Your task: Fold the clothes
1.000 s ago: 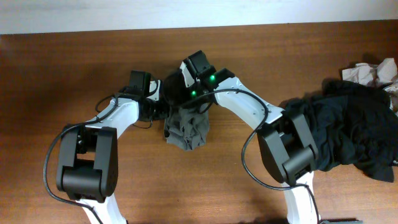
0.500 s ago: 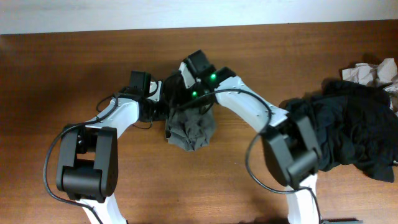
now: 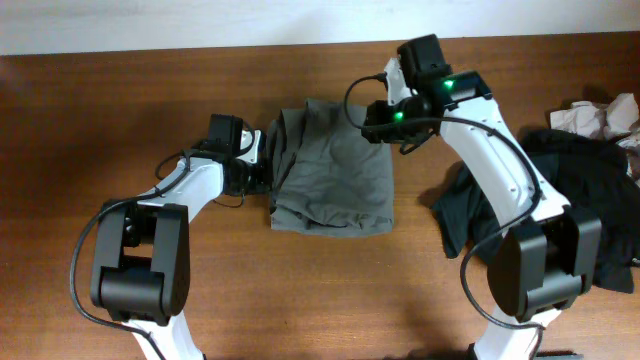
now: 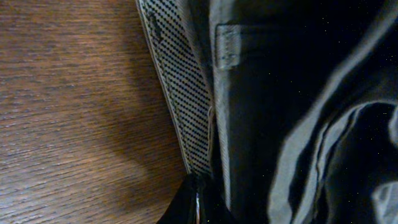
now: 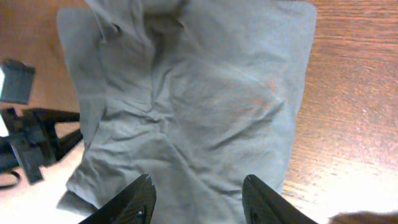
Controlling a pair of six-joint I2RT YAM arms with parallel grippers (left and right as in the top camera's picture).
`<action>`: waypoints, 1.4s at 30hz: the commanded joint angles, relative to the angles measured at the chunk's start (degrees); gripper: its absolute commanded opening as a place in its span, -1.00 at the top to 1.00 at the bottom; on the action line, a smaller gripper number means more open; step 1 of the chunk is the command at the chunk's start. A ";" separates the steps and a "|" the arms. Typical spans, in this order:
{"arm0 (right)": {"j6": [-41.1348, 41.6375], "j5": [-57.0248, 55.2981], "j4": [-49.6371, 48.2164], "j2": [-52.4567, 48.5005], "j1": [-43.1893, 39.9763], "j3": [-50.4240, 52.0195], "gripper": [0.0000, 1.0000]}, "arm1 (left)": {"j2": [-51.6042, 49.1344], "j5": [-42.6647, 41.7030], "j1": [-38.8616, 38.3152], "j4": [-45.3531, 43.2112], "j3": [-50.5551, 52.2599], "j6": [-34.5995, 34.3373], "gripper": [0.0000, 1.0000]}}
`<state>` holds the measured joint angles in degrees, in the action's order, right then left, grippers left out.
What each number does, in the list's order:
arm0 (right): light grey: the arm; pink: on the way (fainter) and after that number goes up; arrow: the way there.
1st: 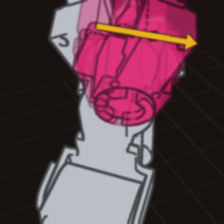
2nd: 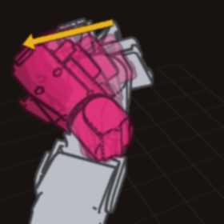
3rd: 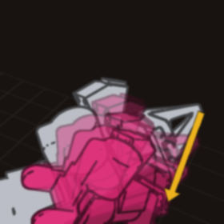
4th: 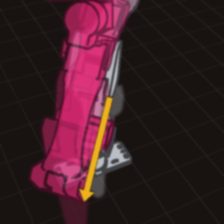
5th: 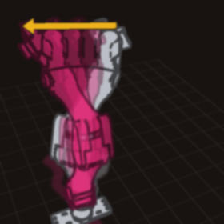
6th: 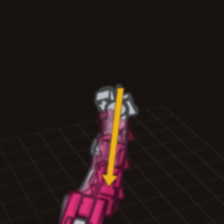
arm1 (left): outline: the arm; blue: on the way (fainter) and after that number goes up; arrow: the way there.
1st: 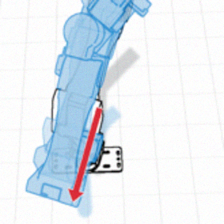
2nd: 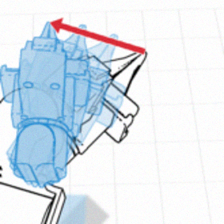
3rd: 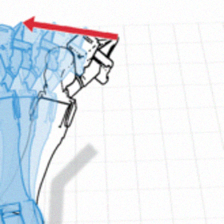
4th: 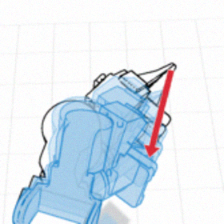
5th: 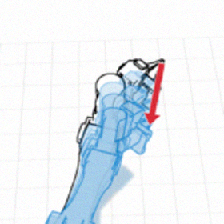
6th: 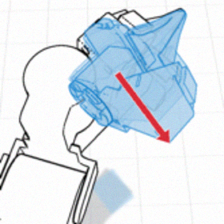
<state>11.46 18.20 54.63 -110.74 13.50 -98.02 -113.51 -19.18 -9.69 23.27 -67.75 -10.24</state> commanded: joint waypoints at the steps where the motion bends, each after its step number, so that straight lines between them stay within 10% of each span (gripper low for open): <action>1: -6.86 4.46 -0.37 -0.09 1.20 0.24 -0.01 | -0.98 -0.96 -0.26 -0.07 0.52 1.01 0.93; 17: -4.11 0.00 4.76 -5.88 2.38 2.29 0.47 | 18.18 -0.57 -2.62 1.38 -6.38 9.07 0.74; 42: -2.38 -6.58 4.74 -6.05 2.99 22.40 0.57 | -6.58 8.66 -6.91 -9.97 -6.97 13.35 0.86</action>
<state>8.84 17.37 58.59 -116.51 16.03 -77.19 -118.93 -16.80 -17.63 11.77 -74.46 1.76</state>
